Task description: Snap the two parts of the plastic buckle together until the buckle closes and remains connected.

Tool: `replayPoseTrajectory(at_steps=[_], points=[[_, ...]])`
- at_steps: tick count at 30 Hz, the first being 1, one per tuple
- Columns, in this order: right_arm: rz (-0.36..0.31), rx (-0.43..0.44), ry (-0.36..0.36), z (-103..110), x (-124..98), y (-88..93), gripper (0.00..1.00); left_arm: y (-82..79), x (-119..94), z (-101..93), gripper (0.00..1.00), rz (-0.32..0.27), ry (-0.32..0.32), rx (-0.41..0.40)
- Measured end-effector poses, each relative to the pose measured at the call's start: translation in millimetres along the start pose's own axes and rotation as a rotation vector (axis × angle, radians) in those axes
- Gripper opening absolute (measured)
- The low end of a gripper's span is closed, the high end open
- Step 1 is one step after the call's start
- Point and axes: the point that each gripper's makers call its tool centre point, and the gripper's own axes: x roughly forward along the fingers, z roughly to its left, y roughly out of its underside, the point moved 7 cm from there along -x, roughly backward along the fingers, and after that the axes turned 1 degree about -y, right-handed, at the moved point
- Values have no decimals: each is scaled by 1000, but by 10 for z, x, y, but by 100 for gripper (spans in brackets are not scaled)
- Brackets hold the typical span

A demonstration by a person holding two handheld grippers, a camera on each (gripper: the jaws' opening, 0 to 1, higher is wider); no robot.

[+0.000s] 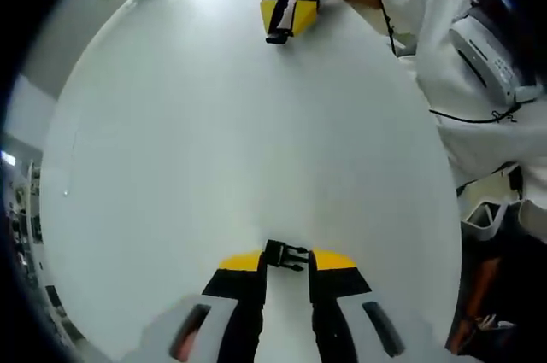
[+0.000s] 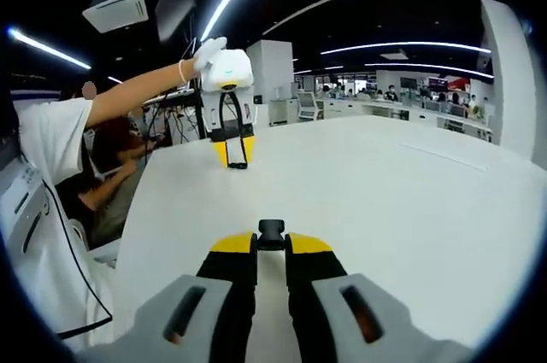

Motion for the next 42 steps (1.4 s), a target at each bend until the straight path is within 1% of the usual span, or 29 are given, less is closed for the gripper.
replayPoseTrajectory(at_steps=[1, 2, 3, 5, 7, 9, 12, 18, 21, 26, 30, 31, 33, 35, 37, 38, 41, 42], points=[[2, -5, 1, -1, 2, -4, 13, -37, -16, 35, 0, -30, -17, 7], [6, -9, 1, -4, 4, -6, 13, -39, -38, 62, 0, -36, -27, 0], [9, -12, 2, -12, 7, -7, 13, -21, -68, 101, 0, -29, -44, -18], [17, -15, 5, -37, 12, -7, 13, 0, -79, 133, 0, -28, -57, -31], [27, -20, 4, -62, 18, 1, 13, 30, -76, 140, 0, -12, -69, -26], [40, -22, 7, -101, 23, 19, 13, 59, -79, 162, 0, -9, -86, -23], [55, -20, 14, -150, 21, 45, 13, 86, -96, 183, 0, -20, -105, -41], [68, -11, 24, -229, 26, 64, 13, 173, -159, 292, 0, -45, -189, -101], [75, -21, 18, -252, 44, 64, 13, 200, -168, 308, 0, -57, -212, -115], [85, -24, 9, -296, 45, 66, 13, 224, -168, 318, 1, -104, -256, -149], [91, -27, 17, -323, 39, 80, 13, 243, -138, 285, 3, -107, -274, -139], [95, -28, 19, -334, 40, 89, 13, 259, -126, 289, 5, -110, -281, -144], [91, -27, 17, -345, 36, 103, 13, 292, -120, 312, 6, -105, -307, -143], [92, -33, 21, -353, 32, 103, 14, 306, -122, 323, 7, -116, -318, -158], [97, -50, 22, -363, 29, 105, 17, 304, -130, 325, 10, -156, -317, -181], [98, -52, 25, -367, 27, 105, 19, 288, -135, 331, 11, -201, -319, -195], [102, -56, 39, -390, 22, 103, 24, 289, -159, 355, 13, -280, -332, -236], [102, -57, 39, -393, 20, 104, 24, 288, -163, 367, 14, -298, -340, -245]])
